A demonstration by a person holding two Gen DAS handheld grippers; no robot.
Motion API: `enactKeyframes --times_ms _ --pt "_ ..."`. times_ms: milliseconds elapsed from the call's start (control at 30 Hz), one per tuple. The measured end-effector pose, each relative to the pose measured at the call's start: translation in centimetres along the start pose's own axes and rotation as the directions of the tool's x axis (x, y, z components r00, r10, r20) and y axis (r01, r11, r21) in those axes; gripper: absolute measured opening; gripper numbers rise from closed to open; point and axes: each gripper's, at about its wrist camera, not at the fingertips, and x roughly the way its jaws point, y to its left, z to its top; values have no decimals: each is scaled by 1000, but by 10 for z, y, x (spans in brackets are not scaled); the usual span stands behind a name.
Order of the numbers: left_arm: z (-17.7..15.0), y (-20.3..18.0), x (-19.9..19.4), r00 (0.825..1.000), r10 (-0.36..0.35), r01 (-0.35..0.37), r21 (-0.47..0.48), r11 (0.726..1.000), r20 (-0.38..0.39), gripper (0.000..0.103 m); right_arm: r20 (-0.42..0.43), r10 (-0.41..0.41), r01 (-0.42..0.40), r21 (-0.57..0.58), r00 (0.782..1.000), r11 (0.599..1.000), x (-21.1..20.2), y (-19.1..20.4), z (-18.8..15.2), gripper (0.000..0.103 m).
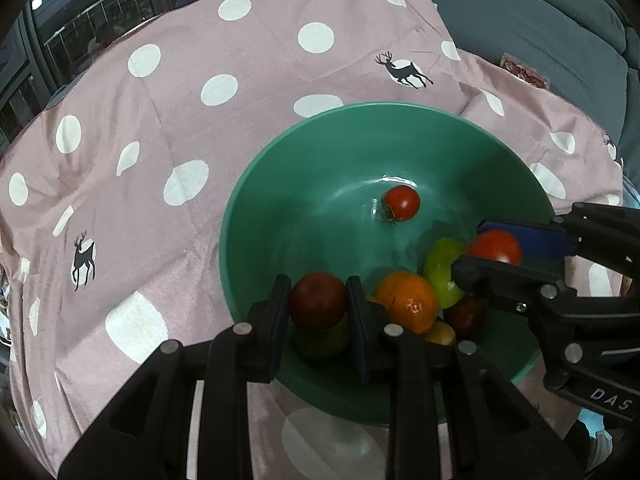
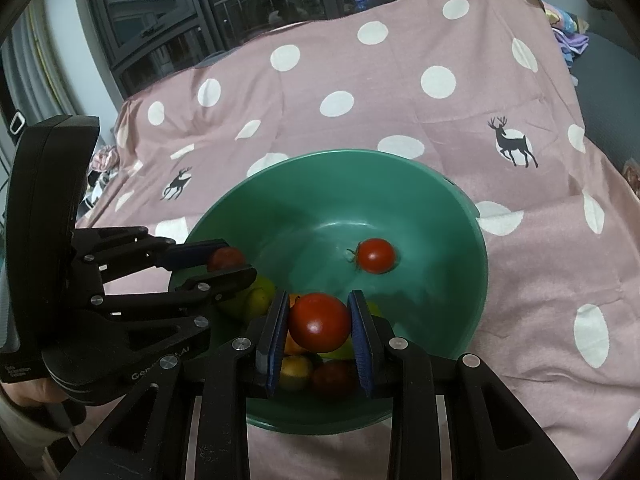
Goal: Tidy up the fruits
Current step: 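Lower the left tool's tomato into the bowl while the right tool lowers its tomato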
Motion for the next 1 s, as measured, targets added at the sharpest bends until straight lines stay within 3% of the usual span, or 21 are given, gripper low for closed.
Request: enactKeyframes --times_ms 1000 --pt "2 -2 5 999 32 -31 39 999 -32 28 -16 -27 27 -23 1000 999 -1 2 3 32"
